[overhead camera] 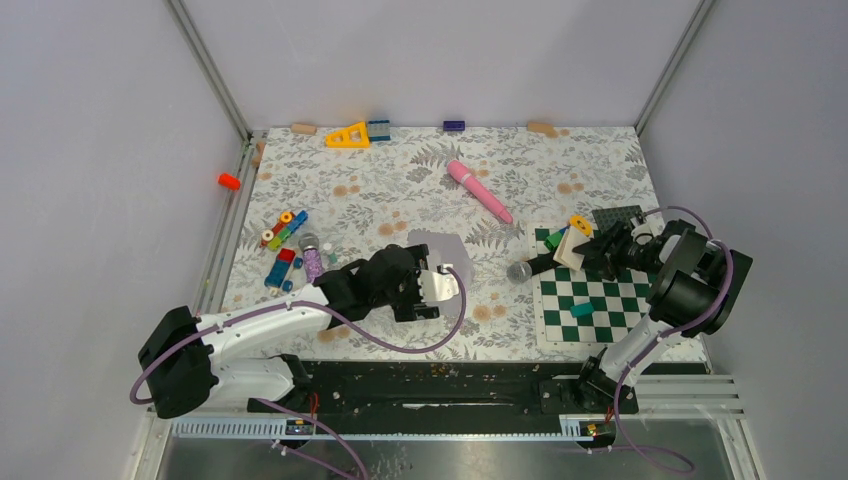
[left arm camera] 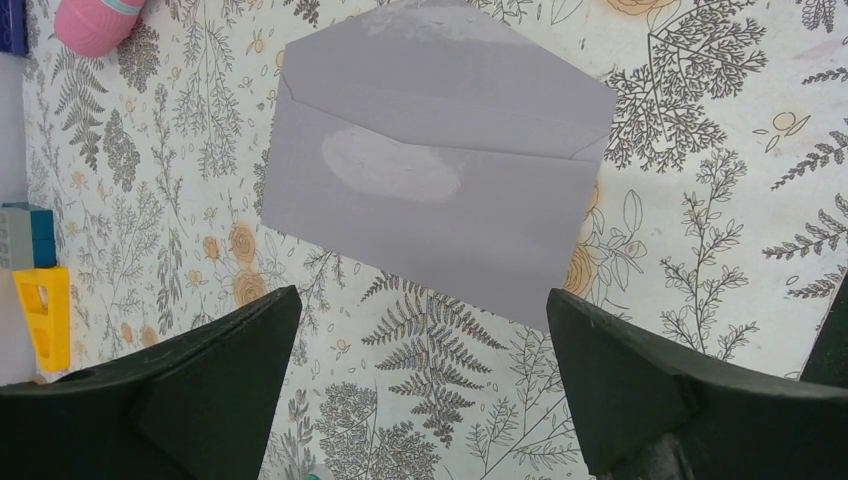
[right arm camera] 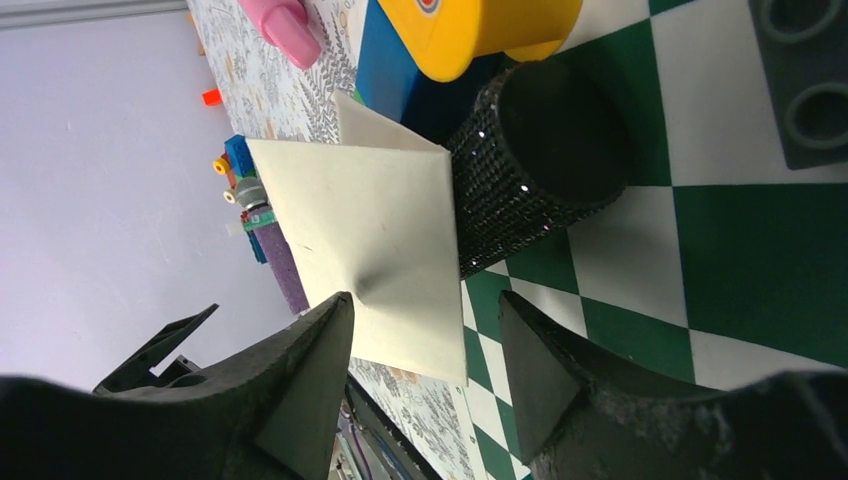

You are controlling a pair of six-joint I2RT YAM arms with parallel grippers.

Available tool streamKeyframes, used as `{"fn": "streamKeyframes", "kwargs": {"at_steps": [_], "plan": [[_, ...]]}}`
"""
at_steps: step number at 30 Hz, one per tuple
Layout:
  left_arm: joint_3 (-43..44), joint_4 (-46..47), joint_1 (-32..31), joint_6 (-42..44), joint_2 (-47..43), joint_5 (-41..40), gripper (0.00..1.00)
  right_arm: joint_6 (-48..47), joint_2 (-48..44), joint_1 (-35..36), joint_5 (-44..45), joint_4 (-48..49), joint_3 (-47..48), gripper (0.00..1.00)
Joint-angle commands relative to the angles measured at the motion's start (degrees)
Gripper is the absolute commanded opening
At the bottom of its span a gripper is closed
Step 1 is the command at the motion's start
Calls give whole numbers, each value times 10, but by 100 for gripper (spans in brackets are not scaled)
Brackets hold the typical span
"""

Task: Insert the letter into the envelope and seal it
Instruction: Pick up the letter from the center of the board.

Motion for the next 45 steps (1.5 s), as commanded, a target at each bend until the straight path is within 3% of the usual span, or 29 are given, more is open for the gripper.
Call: {"fn": "streamKeyframes", "kwargs": {"at_steps": [1, 22, 27, 31, 35, 39, 45], "plan": [[26, 10, 4, -4, -18, 7, 99, 12, 4, 4, -28, 16, -2, 60], [21, 12, 5, 0, -22, 4, 99, 9, -12, 4, -52, 25, -6, 25], [21, 17, 5, 5, -23, -1, 99, 9, -39, 4, -61, 25, -6, 12], [34, 15, 11, 9, -20, -7, 99, 13, -77, 4, -76, 24, -2, 8], [85, -8, 38, -2, -9, 2, 99, 17, -152, 4, -83, 20, 2, 5], [180, -58, 84, -54, 9, 63, 99, -31, -249, 20, -69, -34, 22, 4], [352, -134, 108, -159, 58, 128, 99, -133, -446, 144, 52, -57, 28, 5]]}}
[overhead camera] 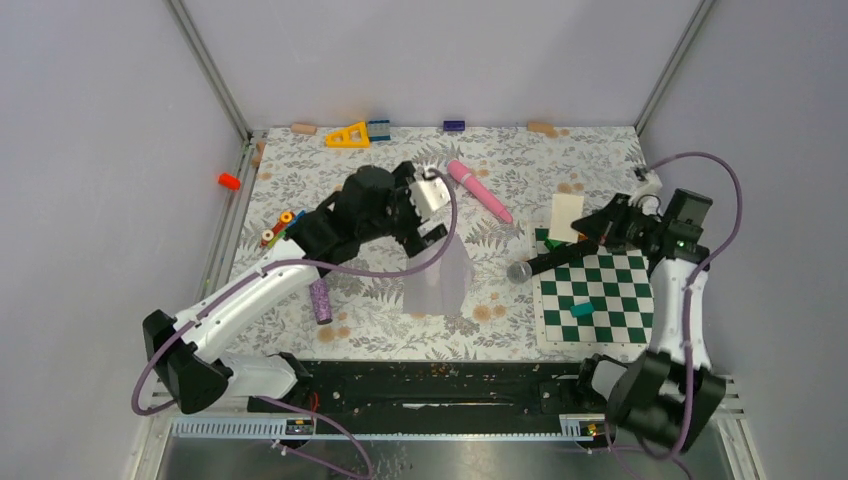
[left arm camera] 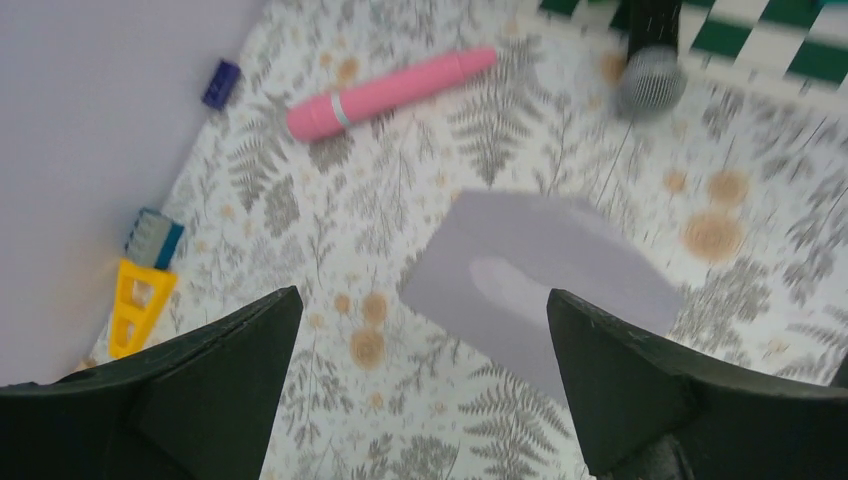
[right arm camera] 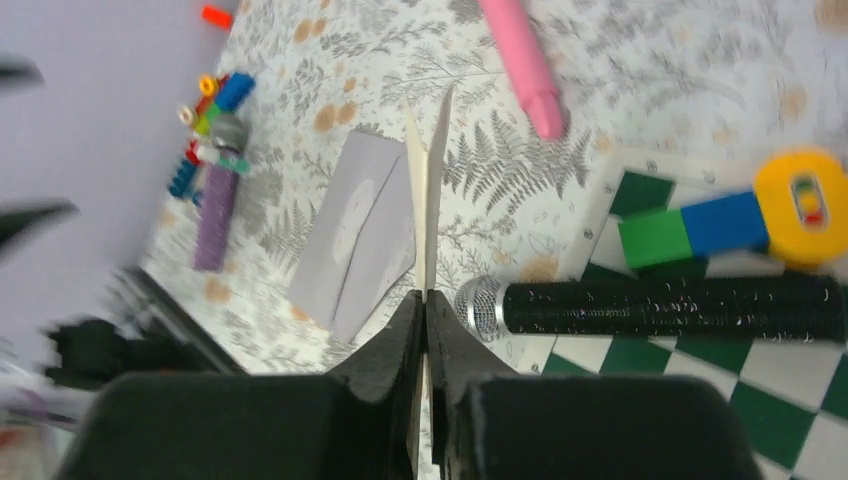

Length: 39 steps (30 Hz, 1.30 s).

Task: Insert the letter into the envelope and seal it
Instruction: Pick up the letter from the center of the board.

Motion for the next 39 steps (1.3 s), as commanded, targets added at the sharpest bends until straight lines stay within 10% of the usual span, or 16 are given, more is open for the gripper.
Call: {"fn": "streamKeyframes", "kwargs": {"at_steps": [1, 9, 22, 39], "plan": [[124, -47, 4, -102, 33, 71, 99, -109, -147, 116, 103, -26, 22, 5], [279, -108, 14, -332, 128, 178, 99, -262, -251, 308, 294, 23, 35, 4], [152, 46, 63, -674, 136, 243, 99, -518, -233, 595, 669, 213, -85, 4], [108, 121, 110, -758, 179, 279, 99, -797, -185, 739, 766, 636, -300, 0]]}}
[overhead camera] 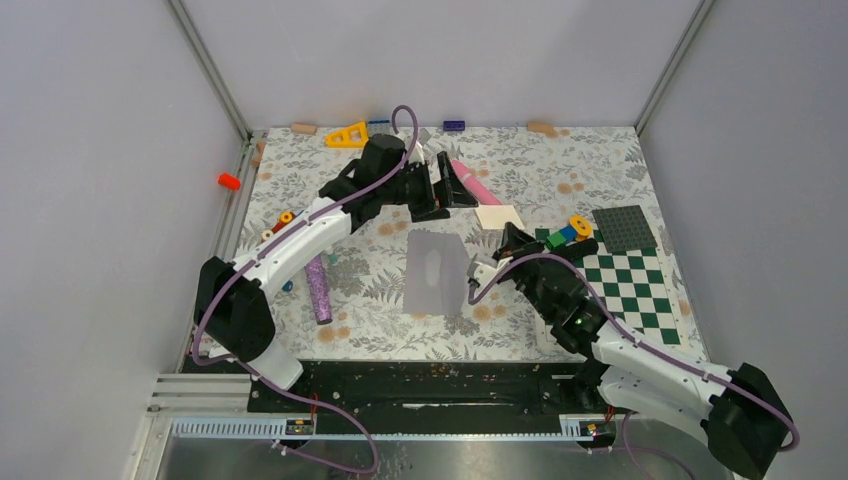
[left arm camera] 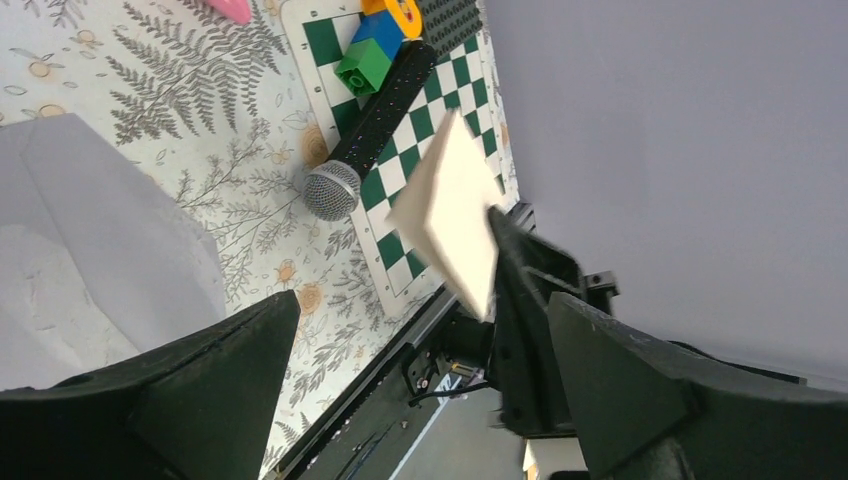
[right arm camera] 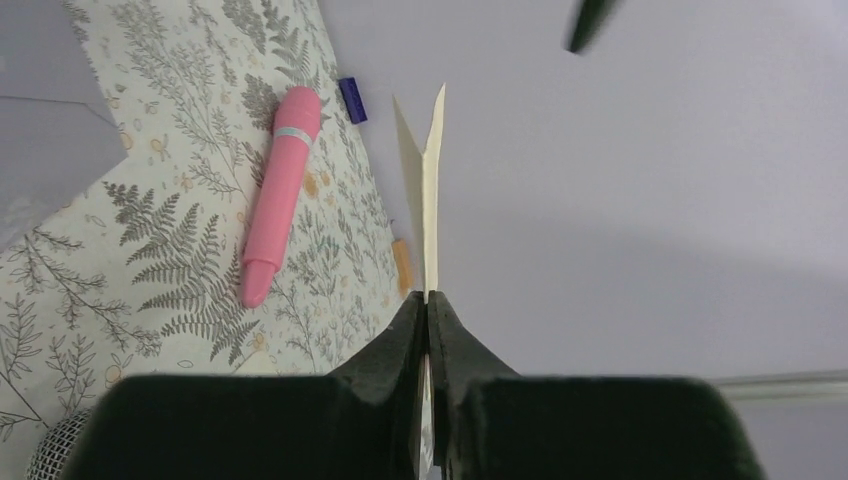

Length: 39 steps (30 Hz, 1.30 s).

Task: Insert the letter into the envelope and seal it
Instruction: Pick up the letter from the center of the board.

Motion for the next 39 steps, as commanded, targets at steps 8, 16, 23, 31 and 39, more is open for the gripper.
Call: {"fn": "streamKeyframes", "kwargs": {"at_steps": [8, 16, 23, 31, 39], "plan": [[-37, 95, 1, -28, -32, 51, 98, -152, 94, 73, 63, 287, -35, 0], [-44, 106, 4, -23, -48, 53, 88, -250, 166, 124, 77, 443, -58, 0], [-67, 139, 15, -36, -67, 73, 64, -265, 201, 135, 113, 496, -33, 0], [-75, 153, 16, -36, -75, 85, 49, -260, 202, 136, 126, 496, -25, 0], [-72, 157, 17, -31, -71, 91, 12, -259, 206, 142, 120, 499, -29, 0]]}}
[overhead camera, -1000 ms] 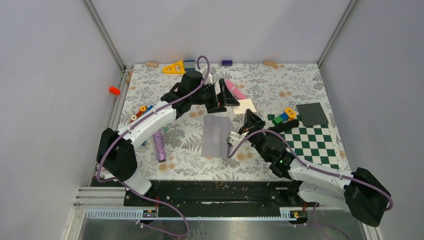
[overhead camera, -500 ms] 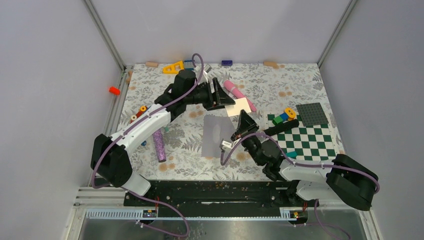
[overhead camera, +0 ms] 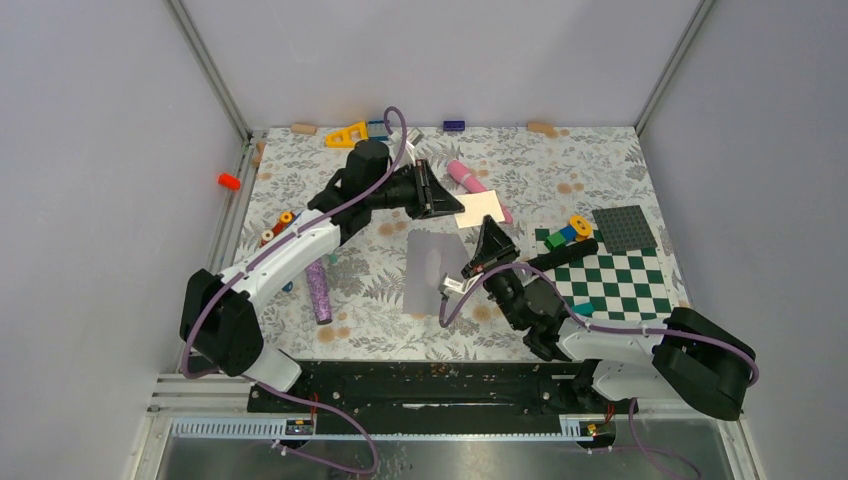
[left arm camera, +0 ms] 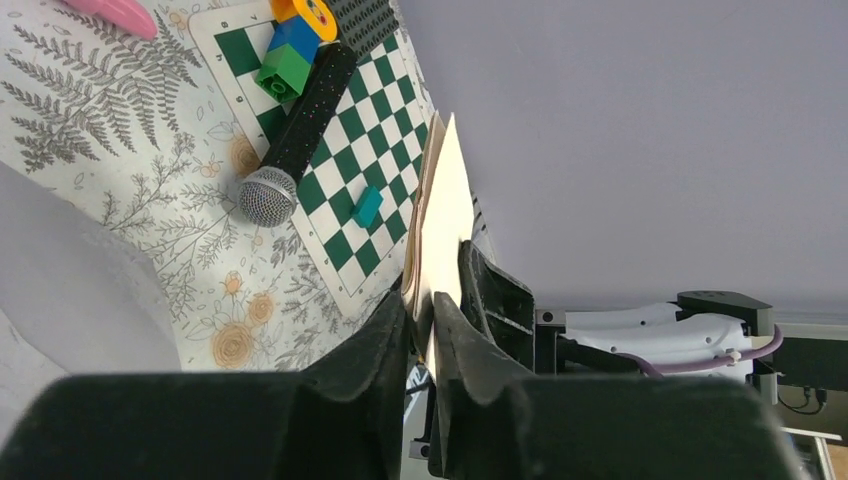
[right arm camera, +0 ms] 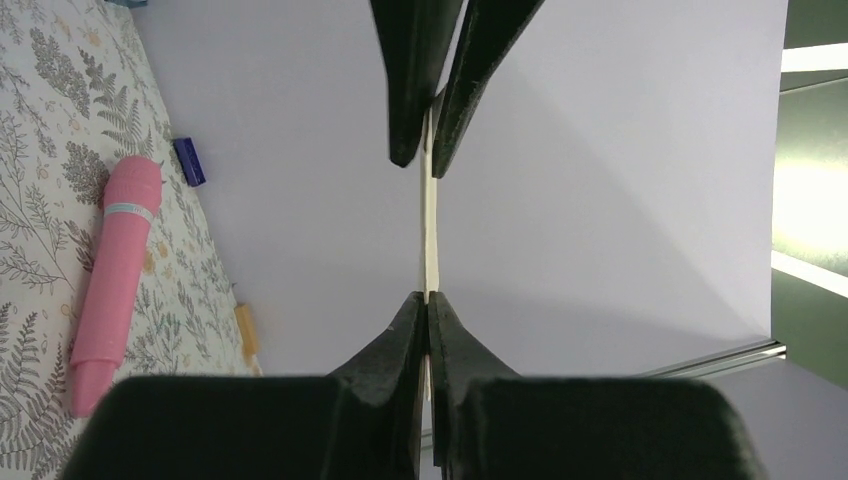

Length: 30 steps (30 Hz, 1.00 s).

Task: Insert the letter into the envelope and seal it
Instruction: Pick up the letter from the center of the board.

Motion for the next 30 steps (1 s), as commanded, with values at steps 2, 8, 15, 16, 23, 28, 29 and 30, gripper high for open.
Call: {"fn": "streamKeyframes", "kwargs": {"at_steps": [2, 8, 15, 16, 23, 28, 29, 30], "plan": [[6, 33, 4, 6, -19, 22, 1, -7, 1, 9, 9, 67, 17, 0], [13, 24, 11, 28, -21, 21, 0, 13, -7, 14, 28, 58, 28, 53], [63, -64, 58, 164, -33, 18, 0, 153, -146, 8, 41, -227, 52, 90], [72, -80, 66, 190, -32, 26, 0, 192, -172, 0, 34, -309, 62, 91], [144, -247, 83, 446, 6, 79, 0, 514, -246, -167, -360, -984, 327, 96], [150, -348, 72, 579, 16, 105, 0, 558, -181, -217, -550, -1156, 466, 95], [155, -374, 65, 605, 19, 100, 0, 569, -167, -220, -572, -1169, 483, 94], [157, -399, 58, 634, 20, 98, 0, 580, -155, -223, -598, -1178, 499, 93]]}}
